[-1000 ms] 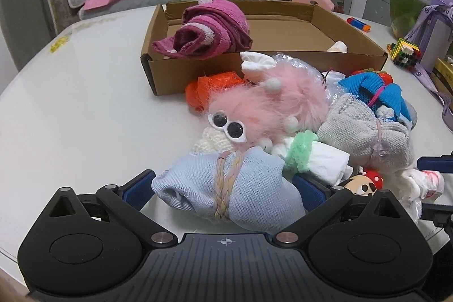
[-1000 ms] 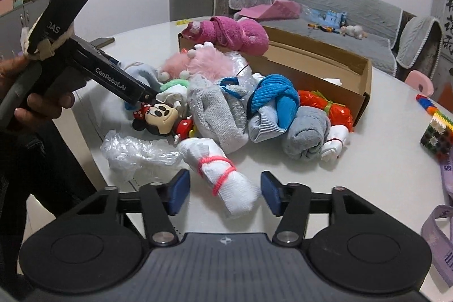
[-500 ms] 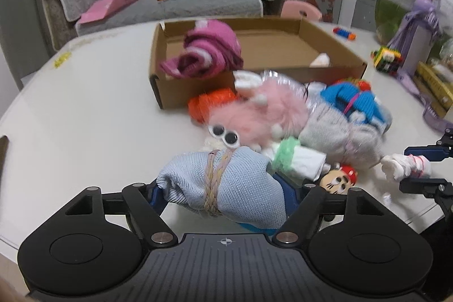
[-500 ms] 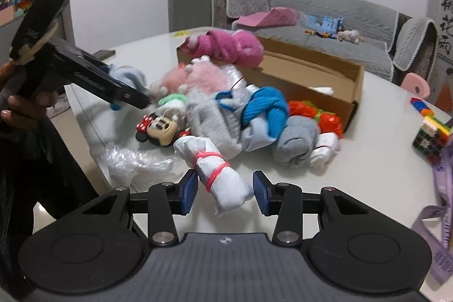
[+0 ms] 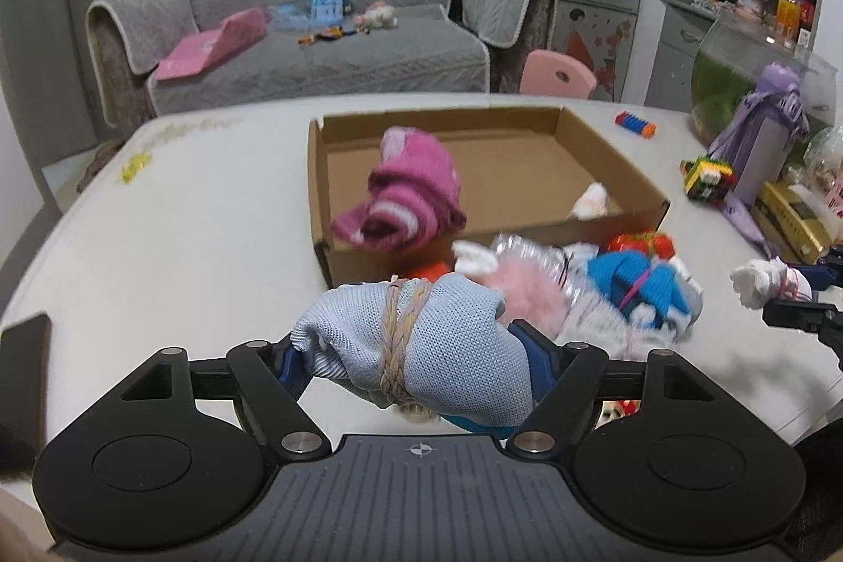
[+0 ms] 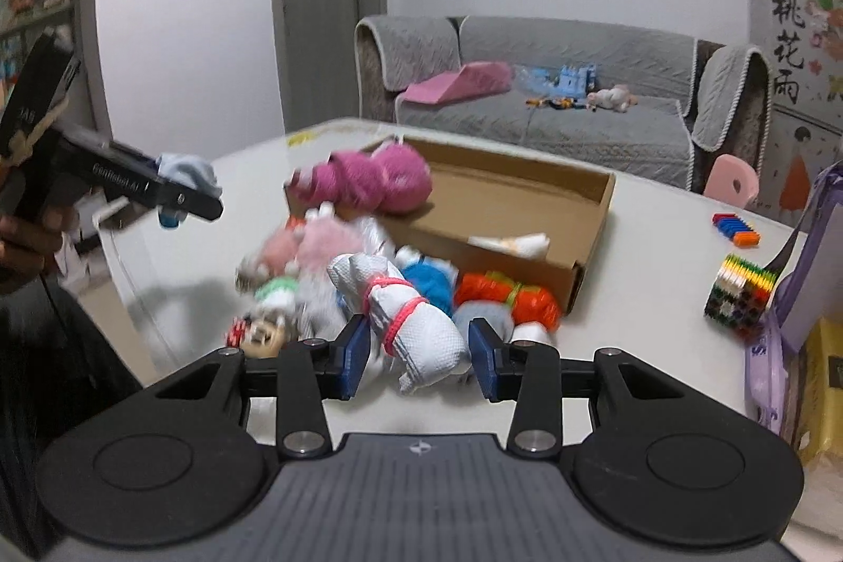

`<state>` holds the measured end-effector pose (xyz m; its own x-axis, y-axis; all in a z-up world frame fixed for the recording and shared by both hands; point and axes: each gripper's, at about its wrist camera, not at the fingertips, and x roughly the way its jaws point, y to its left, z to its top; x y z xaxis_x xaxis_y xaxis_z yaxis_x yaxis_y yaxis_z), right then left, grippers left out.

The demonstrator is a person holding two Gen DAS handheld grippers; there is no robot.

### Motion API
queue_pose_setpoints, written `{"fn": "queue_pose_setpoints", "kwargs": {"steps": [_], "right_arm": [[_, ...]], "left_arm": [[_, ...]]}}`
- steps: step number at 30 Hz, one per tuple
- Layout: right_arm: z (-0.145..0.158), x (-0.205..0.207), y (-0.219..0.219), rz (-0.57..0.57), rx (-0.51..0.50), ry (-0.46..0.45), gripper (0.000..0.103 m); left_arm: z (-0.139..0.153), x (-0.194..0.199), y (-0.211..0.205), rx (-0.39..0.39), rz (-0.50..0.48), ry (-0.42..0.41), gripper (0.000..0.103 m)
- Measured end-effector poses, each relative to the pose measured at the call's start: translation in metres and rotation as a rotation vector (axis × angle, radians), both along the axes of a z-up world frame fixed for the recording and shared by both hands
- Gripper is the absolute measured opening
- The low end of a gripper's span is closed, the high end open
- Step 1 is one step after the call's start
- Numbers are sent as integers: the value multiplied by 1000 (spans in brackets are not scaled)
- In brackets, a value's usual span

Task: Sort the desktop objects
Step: 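Carry the blue sock bundle and white sock into the tray and open both grippers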

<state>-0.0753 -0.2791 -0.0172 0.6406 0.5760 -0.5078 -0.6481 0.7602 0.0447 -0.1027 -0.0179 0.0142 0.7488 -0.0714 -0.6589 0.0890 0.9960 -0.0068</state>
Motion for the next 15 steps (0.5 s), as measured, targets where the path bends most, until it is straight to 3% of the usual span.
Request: {"fn": "queue_pose_setpoints", "kwargs": {"steps": [10, 15], "right_arm": [[52, 60, 13, -37, 37, -80, 38], [56, 103, 35, -36, 19, -88, 38]], "left_arm": [[59, 63, -9, 5, -15, -57, 79], [68, 109, -32, 23, -47, -54, 79]]}}
